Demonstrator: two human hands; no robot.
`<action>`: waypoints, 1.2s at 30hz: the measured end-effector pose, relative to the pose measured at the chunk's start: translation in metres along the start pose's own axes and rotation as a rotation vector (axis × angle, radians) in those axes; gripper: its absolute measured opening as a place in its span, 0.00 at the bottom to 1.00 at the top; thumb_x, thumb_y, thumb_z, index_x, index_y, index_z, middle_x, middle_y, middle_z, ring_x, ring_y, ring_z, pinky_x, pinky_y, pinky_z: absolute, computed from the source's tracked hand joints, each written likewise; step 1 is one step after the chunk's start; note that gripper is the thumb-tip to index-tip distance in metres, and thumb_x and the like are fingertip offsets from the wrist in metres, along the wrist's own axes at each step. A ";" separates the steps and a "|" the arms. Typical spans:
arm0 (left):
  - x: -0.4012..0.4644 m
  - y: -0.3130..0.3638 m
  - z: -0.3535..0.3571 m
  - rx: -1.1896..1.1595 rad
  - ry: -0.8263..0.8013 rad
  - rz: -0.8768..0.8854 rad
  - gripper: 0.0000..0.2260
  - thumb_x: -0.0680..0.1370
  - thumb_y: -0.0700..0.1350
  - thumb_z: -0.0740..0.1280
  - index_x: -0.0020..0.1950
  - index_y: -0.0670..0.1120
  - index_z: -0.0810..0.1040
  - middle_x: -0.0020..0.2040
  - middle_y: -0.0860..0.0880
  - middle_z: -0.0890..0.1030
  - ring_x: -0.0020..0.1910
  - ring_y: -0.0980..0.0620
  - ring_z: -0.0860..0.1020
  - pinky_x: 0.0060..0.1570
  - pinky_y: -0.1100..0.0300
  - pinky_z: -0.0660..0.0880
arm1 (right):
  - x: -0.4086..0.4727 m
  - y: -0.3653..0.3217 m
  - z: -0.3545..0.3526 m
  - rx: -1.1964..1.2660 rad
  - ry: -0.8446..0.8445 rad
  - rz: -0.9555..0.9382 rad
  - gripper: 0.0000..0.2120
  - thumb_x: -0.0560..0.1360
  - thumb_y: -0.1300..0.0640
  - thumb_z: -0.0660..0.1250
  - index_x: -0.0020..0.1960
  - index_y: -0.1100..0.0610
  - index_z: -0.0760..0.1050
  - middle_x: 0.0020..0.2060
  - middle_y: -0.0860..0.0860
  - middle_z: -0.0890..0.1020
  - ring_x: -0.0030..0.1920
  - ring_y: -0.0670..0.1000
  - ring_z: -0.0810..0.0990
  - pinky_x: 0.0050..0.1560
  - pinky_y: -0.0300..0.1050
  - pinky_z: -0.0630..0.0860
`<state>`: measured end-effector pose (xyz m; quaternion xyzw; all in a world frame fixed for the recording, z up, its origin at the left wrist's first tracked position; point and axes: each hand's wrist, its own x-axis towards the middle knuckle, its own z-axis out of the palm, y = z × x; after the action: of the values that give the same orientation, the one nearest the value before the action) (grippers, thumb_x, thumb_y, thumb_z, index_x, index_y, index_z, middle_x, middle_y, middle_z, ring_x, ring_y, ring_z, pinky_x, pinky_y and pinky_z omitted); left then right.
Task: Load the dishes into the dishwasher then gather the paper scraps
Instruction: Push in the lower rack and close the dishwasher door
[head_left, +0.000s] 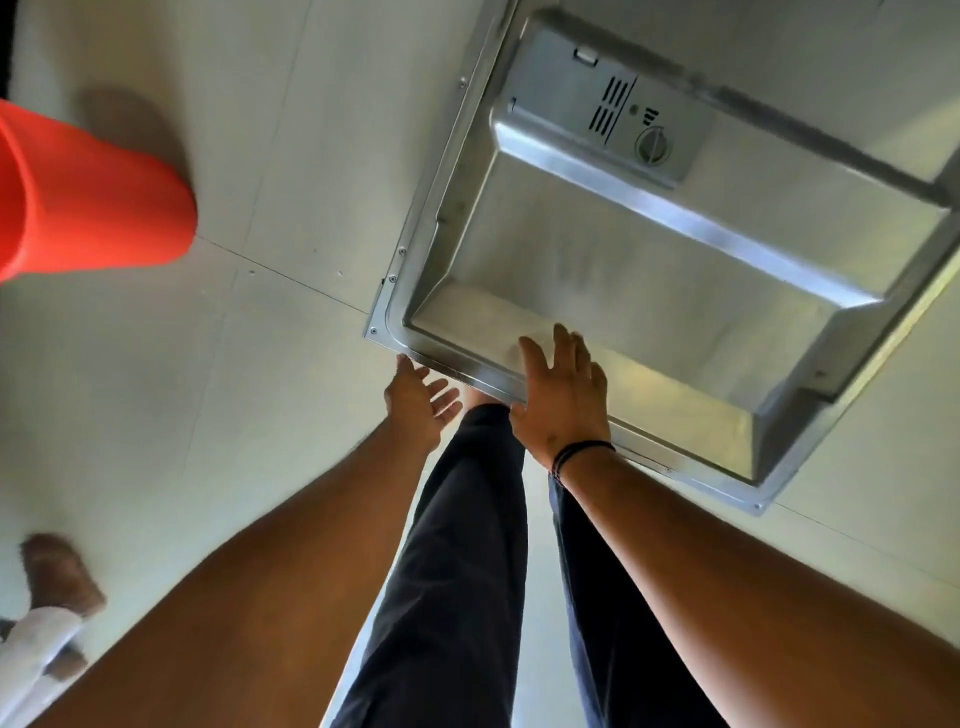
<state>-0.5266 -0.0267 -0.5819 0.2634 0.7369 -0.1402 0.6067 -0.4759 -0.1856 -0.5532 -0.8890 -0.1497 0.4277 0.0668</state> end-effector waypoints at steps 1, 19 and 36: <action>0.009 -0.003 0.002 -0.042 -0.021 0.006 0.27 0.84 0.63 0.54 0.70 0.43 0.73 0.60 0.41 0.79 0.59 0.39 0.79 0.59 0.45 0.76 | 0.004 0.002 0.010 -0.034 0.011 -0.004 0.37 0.78 0.48 0.67 0.80 0.50 0.51 0.80 0.61 0.50 0.80 0.64 0.49 0.76 0.64 0.58; 0.049 -0.024 0.030 -0.388 -0.029 -0.014 0.36 0.77 0.75 0.49 0.70 0.52 0.76 0.62 0.43 0.82 0.60 0.36 0.79 0.64 0.34 0.74 | 0.005 0.017 0.070 -0.171 0.089 -0.056 0.51 0.77 0.60 0.67 0.79 0.51 0.28 0.77 0.63 0.32 0.78 0.67 0.34 0.73 0.74 0.51; -0.176 0.017 -0.010 -0.433 -0.168 -0.076 0.37 0.74 0.73 0.63 0.67 0.42 0.76 0.62 0.38 0.80 0.59 0.34 0.80 0.56 0.32 0.78 | -0.131 -0.005 -0.099 -0.096 0.165 -0.037 0.45 0.73 0.48 0.73 0.81 0.48 0.50 0.80 0.58 0.57 0.79 0.64 0.56 0.74 0.66 0.61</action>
<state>-0.5031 -0.0463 -0.4076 0.0863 0.7059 -0.0230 0.7026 -0.4774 -0.2223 -0.3931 -0.9205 -0.1803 0.3439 0.0440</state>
